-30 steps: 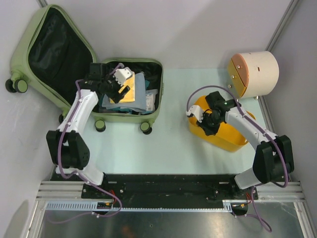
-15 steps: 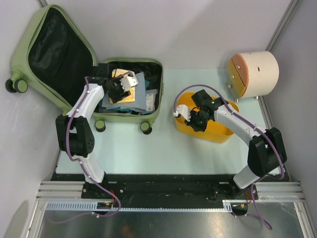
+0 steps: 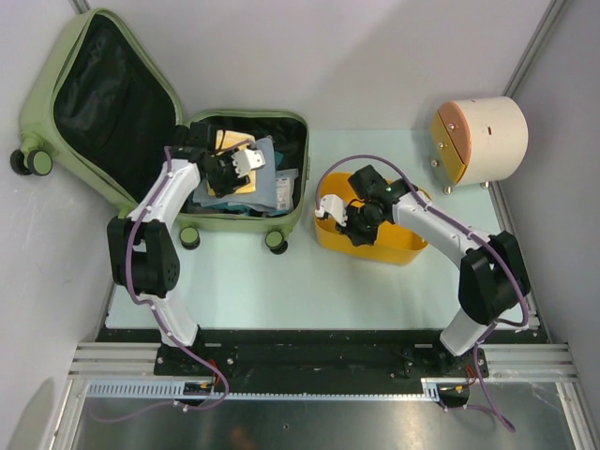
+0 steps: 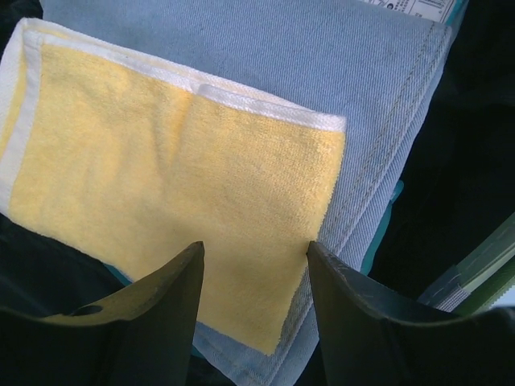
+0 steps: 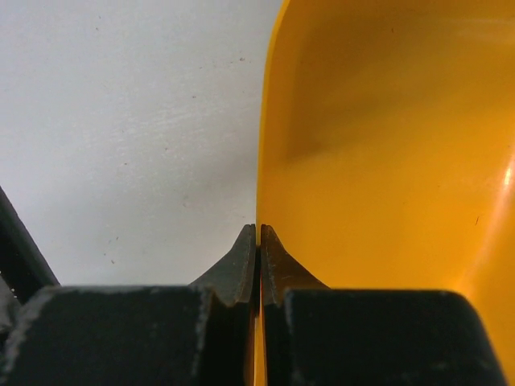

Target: Open, take out, and arrange the luggage

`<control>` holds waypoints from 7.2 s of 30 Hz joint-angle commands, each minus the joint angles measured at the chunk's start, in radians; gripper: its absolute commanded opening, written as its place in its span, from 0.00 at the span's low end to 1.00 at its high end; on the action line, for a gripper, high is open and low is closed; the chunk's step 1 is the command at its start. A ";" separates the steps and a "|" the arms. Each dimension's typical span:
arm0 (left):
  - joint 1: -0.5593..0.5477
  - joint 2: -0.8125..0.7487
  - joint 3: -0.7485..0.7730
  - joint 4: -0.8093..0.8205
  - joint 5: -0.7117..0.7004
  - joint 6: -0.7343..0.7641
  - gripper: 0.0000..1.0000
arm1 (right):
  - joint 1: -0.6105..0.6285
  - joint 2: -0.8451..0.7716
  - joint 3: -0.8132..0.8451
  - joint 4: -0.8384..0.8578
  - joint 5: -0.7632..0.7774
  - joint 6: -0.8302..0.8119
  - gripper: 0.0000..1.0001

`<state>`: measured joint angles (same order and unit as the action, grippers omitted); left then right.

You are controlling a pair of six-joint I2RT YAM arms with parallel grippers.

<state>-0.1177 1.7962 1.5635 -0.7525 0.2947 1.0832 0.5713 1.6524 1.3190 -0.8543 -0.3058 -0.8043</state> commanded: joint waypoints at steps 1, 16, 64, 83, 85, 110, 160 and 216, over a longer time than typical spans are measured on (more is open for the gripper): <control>-0.016 -0.023 -0.013 -0.022 0.058 0.040 0.60 | 0.019 0.010 0.055 0.043 -0.062 -0.003 0.01; -0.011 0.077 0.079 -0.021 0.015 -0.022 0.46 | 0.024 -0.012 0.075 0.083 -0.053 0.086 0.42; -0.148 0.088 0.150 0.096 0.116 -1.668 0.04 | 0.039 0.291 0.200 0.979 -0.105 1.413 0.88; -0.099 0.022 0.178 0.142 -0.005 -1.674 0.78 | -0.008 0.300 0.224 0.879 -0.088 1.438 0.00; -0.057 -0.007 0.173 0.145 -0.066 -1.625 0.95 | -0.027 0.284 0.215 0.873 -0.104 1.435 0.00; 0.067 0.224 0.207 0.159 0.058 -1.569 0.86 | -0.074 0.250 0.203 0.860 -0.147 1.383 0.00; -0.560 0.184 0.000 0.486 0.017 -1.166 0.23 | -0.375 -0.037 -0.101 0.271 0.191 0.781 0.00; -0.086 0.109 0.003 0.176 -0.028 -0.170 0.40 | -0.177 0.044 0.167 0.604 -0.050 0.987 0.85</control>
<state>-0.2077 1.9053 1.5040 -0.6086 0.2882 0.9215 0.3740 1.6722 1.4300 -0.3008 -0.3367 0.1619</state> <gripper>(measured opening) 0.499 0.852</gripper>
